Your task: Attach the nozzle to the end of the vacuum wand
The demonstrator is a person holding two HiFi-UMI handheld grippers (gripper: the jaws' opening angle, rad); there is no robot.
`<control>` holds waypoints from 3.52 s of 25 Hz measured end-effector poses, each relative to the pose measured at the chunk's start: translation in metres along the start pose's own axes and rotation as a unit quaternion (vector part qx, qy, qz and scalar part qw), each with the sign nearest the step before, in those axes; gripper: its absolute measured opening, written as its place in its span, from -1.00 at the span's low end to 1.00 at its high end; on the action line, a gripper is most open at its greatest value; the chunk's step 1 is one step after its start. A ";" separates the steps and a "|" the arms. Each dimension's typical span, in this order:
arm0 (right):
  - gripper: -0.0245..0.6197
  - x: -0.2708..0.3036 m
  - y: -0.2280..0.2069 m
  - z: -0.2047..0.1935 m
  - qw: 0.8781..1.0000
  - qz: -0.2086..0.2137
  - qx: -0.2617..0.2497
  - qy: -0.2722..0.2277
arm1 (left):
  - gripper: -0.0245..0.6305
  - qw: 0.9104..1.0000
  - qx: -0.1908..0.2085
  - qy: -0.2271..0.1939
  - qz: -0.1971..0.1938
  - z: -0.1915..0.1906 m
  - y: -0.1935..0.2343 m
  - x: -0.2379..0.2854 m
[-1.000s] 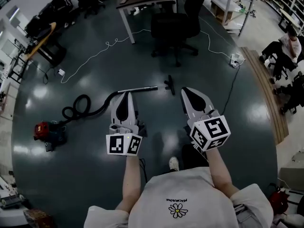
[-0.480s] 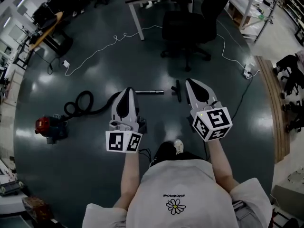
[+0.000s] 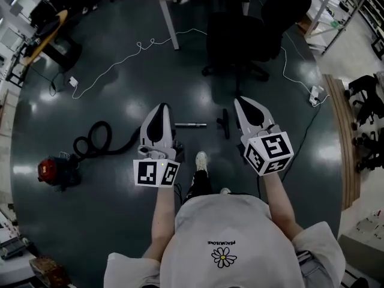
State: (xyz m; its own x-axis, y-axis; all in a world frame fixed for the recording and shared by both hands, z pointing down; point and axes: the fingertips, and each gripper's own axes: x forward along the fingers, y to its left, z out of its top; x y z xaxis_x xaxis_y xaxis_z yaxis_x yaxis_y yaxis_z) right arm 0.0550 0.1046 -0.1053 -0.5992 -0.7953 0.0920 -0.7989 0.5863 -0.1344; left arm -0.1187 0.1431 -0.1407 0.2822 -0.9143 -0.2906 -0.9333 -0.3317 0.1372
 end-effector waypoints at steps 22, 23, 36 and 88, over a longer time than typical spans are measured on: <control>-0.90 0.161 -0.065 -0.009 0.999 -0.016 -0.002 0.051 | -0.92 0.994 -0.022 0.091 -0.059 -0.078 0.091 0.152; -0.90 0.160 -0.071 -0.011 0.999 -0.016 -0.004 0.051 | -0.92 0.993 -0.018 0.097 -0.060 -0.083 0.089 0.154; -0.90 0.178 -0.126 -0.034 0.996 0.008 -0.011 0.088 | -0.92 0.985 0.017 0.157 -0.062 -0.133 0.091 0.183; -0.40 0.303 -0.177 -0.901 0.825 0.382 -0.313 0.274 | -0.30 0.678 0.234 0.511 -0.473 -1.024 0.240 -0.080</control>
State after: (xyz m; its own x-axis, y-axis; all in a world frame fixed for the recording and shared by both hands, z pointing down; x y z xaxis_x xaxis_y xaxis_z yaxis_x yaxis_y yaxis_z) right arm -0.0323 -0.1015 0.8354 -0.7374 -0.0681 0.6720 0.0552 0.9855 0.1605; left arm -0.1378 -0.1010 0.8856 0.5869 -0.1071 0.8025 -0.1280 -0.9910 -0.0387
